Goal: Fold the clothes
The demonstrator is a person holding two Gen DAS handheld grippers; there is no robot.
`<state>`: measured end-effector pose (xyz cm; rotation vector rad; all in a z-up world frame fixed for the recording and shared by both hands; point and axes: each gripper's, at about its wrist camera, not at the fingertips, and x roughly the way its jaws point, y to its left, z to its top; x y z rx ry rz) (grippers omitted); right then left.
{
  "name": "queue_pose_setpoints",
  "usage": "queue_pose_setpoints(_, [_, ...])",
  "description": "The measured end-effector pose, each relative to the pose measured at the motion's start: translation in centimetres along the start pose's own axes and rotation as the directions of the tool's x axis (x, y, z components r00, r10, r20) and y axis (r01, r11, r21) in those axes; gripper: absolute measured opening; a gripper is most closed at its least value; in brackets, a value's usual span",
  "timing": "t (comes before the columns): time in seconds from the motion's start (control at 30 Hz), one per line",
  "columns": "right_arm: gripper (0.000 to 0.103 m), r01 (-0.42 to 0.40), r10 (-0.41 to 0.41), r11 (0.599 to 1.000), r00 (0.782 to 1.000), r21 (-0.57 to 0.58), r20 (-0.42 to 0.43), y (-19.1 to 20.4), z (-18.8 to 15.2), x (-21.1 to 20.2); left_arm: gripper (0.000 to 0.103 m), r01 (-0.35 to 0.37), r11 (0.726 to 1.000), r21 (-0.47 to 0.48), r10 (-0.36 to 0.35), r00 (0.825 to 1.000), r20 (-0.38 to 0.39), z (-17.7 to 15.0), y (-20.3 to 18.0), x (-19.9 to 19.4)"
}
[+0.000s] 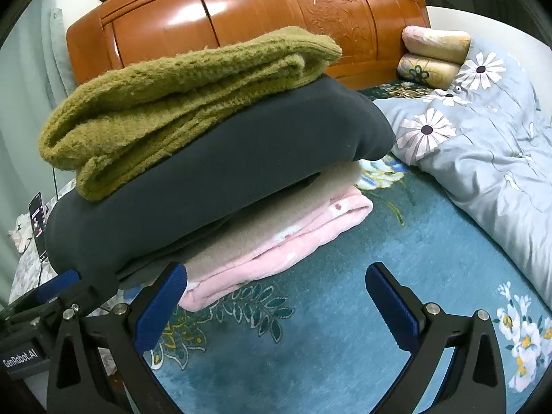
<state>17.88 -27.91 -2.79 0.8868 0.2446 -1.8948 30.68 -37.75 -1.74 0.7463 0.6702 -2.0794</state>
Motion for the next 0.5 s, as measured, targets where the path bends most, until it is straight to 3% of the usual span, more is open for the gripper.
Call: queue_pose_setpoints(0.5, [0.103,0.018,-0.018,1.0,1.0,-0.015,-0.006,-0.22,0.02,-0.1,0.103,-0.068,0.996,0.052,0.066,0.998,0.022,0.04,-0.53,0.13])
